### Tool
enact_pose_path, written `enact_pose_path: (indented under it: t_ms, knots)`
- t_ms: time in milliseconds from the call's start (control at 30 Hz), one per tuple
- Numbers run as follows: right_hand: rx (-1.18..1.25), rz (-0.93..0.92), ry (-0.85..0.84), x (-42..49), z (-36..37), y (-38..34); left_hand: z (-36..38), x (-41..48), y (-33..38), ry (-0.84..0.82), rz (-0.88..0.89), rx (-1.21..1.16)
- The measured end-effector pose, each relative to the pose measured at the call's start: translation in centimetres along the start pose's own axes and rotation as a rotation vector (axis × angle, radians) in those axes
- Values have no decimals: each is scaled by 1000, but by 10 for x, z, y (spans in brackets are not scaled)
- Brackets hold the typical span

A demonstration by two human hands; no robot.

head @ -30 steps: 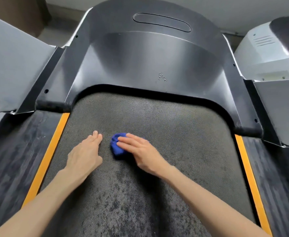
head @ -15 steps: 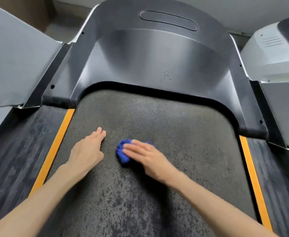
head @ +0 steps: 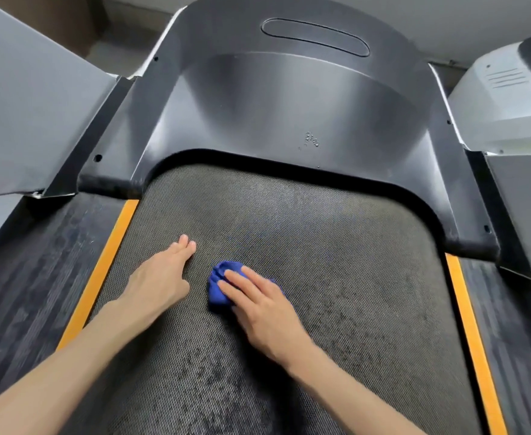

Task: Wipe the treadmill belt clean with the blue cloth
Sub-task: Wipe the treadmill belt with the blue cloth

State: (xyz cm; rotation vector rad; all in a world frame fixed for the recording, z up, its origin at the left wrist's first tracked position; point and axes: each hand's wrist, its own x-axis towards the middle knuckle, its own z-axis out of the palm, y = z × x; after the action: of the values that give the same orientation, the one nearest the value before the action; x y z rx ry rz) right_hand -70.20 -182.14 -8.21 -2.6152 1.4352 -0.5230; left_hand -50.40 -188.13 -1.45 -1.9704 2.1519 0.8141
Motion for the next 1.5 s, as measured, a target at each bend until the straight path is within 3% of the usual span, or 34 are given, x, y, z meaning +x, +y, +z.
enact_pose_path:
  t_ms: [67, 100, 233, 267, 333, 433, 467, 533, 600, 667, 733, 767, 800, 933, 1000, 1067, 1100, 1167, 1233, 1267, 1300, 1400, 1500]
  knots:
    - [-31, -6, 56, 1, -6, 37, -4, 0, -1, -10, -11, -30]
    - [-65, 104, 107, 6, -10, 59, -6, 0, -2, -25, -20, -52]
    - [-52, 933, 303, 44, -29, 112, -12, 5, -2, -99, -47, -44]
    - [-41, 1028, 321, 58, -27, 104, -12, 5, 0, -101, -56, -33]
    - [56, 841, 303, 80, -15, 73, -8, 2, 4, -83, -68, -20]
    - [138, 168, 17, 86, 12, 16, -2, -5, 7, -34, -37, 24]
    - [131, 23, -56, 85, 13, 15, -2, -6, 7, -25, -30, 34]
    - [96, -45, -44, 82, 3, 39, -3, -6, 7, -27, -40, 26]
    - [46, 183, 110, 68, -7, 73, -6, -5, 5, -42, -43, -6]
    - [-29, 594, 314, 52, -21, 113, -7, -4, 5, -71, -41, -4]
    - [3, 1045, 363, 55, -29, 128, -7, -3, 10, -90, -55, 45]
    - [46, 1173, 364, 67, -25, 123, -7, -1, 14, -90, -65, 72]
    - [95, 1134, 357, 81, -24, 110, -6, 0, 17, -79, -79, 90]
    - [122, 341, 109, 113, 10, 45, 2, -2, 24, 15, -117, 103]
    - [126, 111, -28, 111, 11, 45, 6, -3, 23, 47, -110, 102]
    - [65, 124, -6, 98, 0, 71, 8, -3, 22, 44, -87, 99]
    - [16, 241, 81, 89, -6, 87, 8, -3, 21, 35, -77, 93]
    - [-68, 661, 280, 66, -24, 127, 7, -2, 18, 18, -64, 103]
    - [-51, 1080, 324, 58, -39, 144, 9, -3, 15, 23, -42, 155]
    - [-39, 1173, 322, 63, -38, 142, 11, -2, 14, 25, -29, 181]
    - [-11, 1142, 324, 72, -36, 134, 13, -2, 15, 26, -27, 202]
    - [-12, 739, 293, 111, -11, 97, 17, 2, 20, 38, -60, 231]
    - [85, 414, 139, 137, 10, 41, 17, 1, 24, 65, -59, 226]
